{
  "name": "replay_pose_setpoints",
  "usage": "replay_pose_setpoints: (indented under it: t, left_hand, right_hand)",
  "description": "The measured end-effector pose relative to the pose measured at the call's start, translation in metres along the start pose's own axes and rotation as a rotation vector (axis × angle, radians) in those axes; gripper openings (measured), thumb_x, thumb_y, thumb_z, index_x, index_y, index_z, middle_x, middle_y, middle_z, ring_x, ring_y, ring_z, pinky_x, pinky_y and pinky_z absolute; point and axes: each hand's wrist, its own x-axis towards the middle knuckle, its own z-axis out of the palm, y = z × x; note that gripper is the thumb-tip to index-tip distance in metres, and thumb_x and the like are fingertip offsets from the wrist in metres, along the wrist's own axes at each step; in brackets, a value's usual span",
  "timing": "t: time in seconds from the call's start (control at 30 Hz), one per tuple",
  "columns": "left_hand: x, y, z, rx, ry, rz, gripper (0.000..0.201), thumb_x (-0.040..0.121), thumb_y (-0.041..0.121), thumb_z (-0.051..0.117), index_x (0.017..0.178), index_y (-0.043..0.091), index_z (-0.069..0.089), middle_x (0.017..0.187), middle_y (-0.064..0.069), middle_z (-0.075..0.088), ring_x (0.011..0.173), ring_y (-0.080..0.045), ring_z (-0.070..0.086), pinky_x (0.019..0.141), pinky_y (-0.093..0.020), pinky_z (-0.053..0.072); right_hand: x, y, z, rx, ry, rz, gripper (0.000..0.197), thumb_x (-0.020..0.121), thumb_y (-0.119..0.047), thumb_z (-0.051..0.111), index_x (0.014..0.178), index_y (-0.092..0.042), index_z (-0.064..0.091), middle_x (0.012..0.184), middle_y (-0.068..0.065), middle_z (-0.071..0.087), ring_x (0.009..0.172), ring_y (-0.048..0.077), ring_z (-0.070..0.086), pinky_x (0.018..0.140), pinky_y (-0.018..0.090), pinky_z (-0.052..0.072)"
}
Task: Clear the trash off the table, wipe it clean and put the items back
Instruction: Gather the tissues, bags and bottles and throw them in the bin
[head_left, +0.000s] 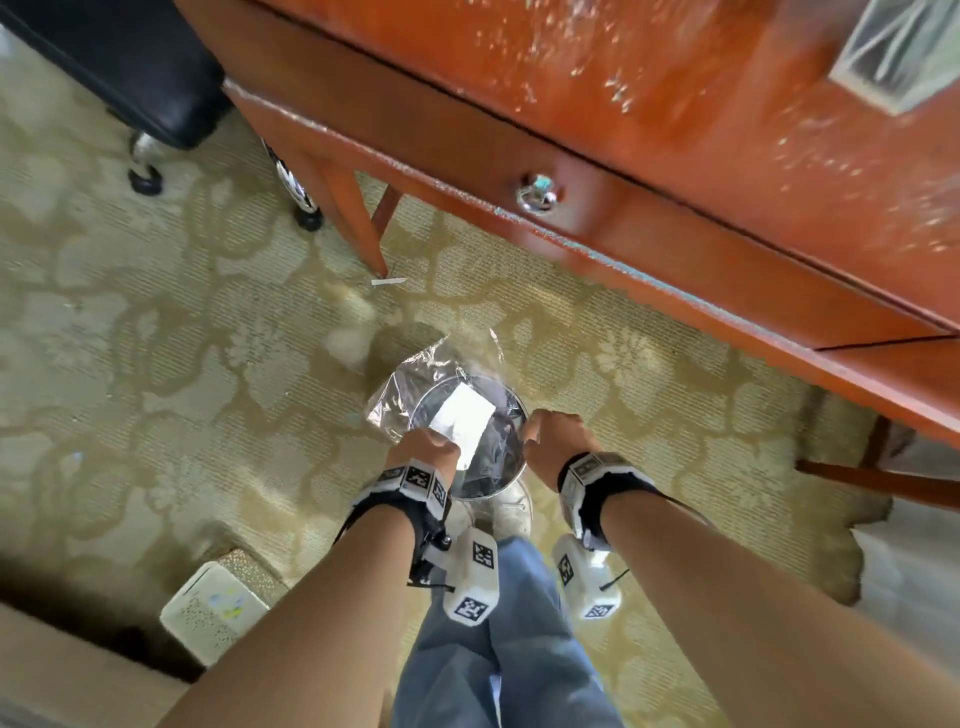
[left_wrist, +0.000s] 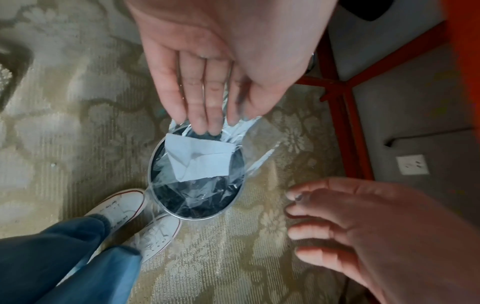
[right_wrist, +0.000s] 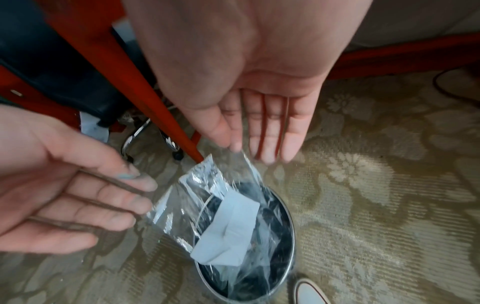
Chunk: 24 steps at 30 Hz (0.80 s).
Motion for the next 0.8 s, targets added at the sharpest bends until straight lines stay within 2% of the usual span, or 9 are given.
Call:
replay_pose_setpoints:
  t: [0.07, 0.13, 0.23, 0.33, 0.43, 0.53, 0.67, 0.73, 0.8]
  left_hand:
    - [-0.040, 0.026, -0.017, 0.111, 0.012, 0.090, 0.024, 0.097, 0.021, 0.057, 0.117, 0.011, 0.064, 0.122, -0.007, 0.067, 0.106, -0.025, 0.066, 0.087, -0.027, 0.053]
    - [-0.085, 0.059, -0.033, 0.252, 0.005, 0.217, 0.028, 0.099, 0.024, 0.054, 0.120, 0.009, 0.065, 0.122, -0.009, 0.066, 0.111, -0.027, 0.064, 0.088, -0.031, 0.049]
    - [-0.157, 0.118, -0.059, 0.433, 0.025, 0.391, 0.027, 0.100, 0.029, 0.052, 0.118, 0.013, 0.064, 0.119, -0.002, 0.066, 0.102, -0.024, 0.063, 0.086, -0.030, 0.048]
    - [-0.223, 0.178, -0.079, 0.508, 0.077, 0.553, 0.022, 0.099, 0.025, 0.049, 0.107, 0.015, 0.067, 0.106, -0.003, 0.071, 0.089, -0.022, 0.065, 0.077, -0.028, 0.052]
    - [-0.285, 0.235, -0.092, 0.555, 0.163, 0.729, 0.020, 0.097, 0.018, 0.047, 0.094, 0.022, 0.067, 0.104, -0.003, 0.071, 0.094, -0.024, 0.065, 0.076, -0.029, 0.050]
    - [-0.337, 0.282, -0.096, 0.600, 0.215, 0.870, 0.022, 0.097, 0.016, 0.047, 0.088, 0.021, 0.066, 0.106, -0.004, 0.071, 0.097, -0.027, 0.066, 0.072, -0.029, 0.047]
    - [-0.375, 0.338, -0.087, 0.631, 0.248, 1.001, 0.026, 0.098, 0.017, 0.048, 0.079, 0.017, 0.066, 0.078, -0.004, 0.065, 0.068, -0.023, 0.057, 0.060, -0.028, 0.043]
    - [-0.379, 0.365, -0.077, 0.645, 0.261, 1.024, 0.028, 0.097, 0.017, 0.049, 0.071, 0.019, 0.060, 0.072, -0.002, 0.060, 0.067, -0.023, 0.054, 0.061, -0.028, 0.042]
    - [-0.374, 0.394, -0.063, 0.664, 0.270, 1.010, 0.025, 0.095, 0.018, 0.049, 0.072, 0.023, 0.057, 0.073, 0.000, 0.060, 0.069, -0.022, 0.054, 0.063, -0.028, 0.043]
  right_hand:
    - [-0.035, -0.007, -0.032, 0.010, 0.041, -0.015, 0.023, 0.094, -0.015, 0.047, 0.110, -0.019, 0.063, 0.100, 0.004, 0.067, 0.082, 0.020, 0.065, 0.067, 0.032, 0.057]
    - [-0.076, -0.013, -0.070, 0.024, 0.099, -0.027, 0.023, 0.096, -0.015, 0.047, 0.112, -0.017, 0.064, 0.106, 0.005, 0.067, 0.083, 0.020, 0.061, 0.066, 0.028, 0.051]
    - [-0.138, -0.018, -0.135, 0.002, 0.204, -0.040, 0.024, 0.094, -0.013, 0.046, 0.110, -0.017, 0.064, 0.106, 0.008, 0.067, 0.082, 0.023, 0.056, 0.067, 0.026, 0.044]
    - [-0.194, -0.013, -0.203, 0.012, 0.338, -0.042, 0.025, 0.090, -0.013, 0.047, 0.106, -0.015, 0.066, 0.107, 0.011, 0.070, 0.095, 0.029, 0.064, 0.076, 0.030, 0.051]
    - [-0.247, 0.005, -0.273, 0.020, 0.503, -0.025, 0.027, 0.088, -0.014, 0.053, 0.112, -0.016, 0.066, 0.111, 0.011, 0.069, 0.103, 0.030, 0.064, 0.085, 0.036, 0.054]
    - [-0.294, 0.035, -0.332, 0.023, 0.640, 0.048, 0.029, 0.091, -0.009, 0.048, 0.116, -0.012, 0.064, 0.113, 0.011, 0.067, 0.103, 0.031, 0.064, 0.085, 0.034, 0.054]
    - [-0.319, 0.078, -0.383, 0.098, 0.777, 0.168, 0.029, 0.088, -0.011, 0.046, 0.109, -0.015, 0.066, 0.106, 0.011, 0.068, 0.090, 0.031, 0.064, 0.075, 0.035, 0.056]
    - [-0.316, 0.094, -0.402, 0.091, 0.778, 0.189, 0.026, 0.090, -0.012, 0.045, 0.105, -0.015, 0.066, 0.102, 0.010, 0.068, 0.088, 0.030, 0.065, 0.075, 0.037, 0.058]
    - [-0.299, 0.113, -0.425, 0.063, 0.756, 0.198, 0.025, 0.090, -0.011, 0.045, 0.102, -0.013, 0.067, 0.101, 0.009, 0.069, 0.088, 0.029, 0.065, 0.076, 0.038, 0.059]
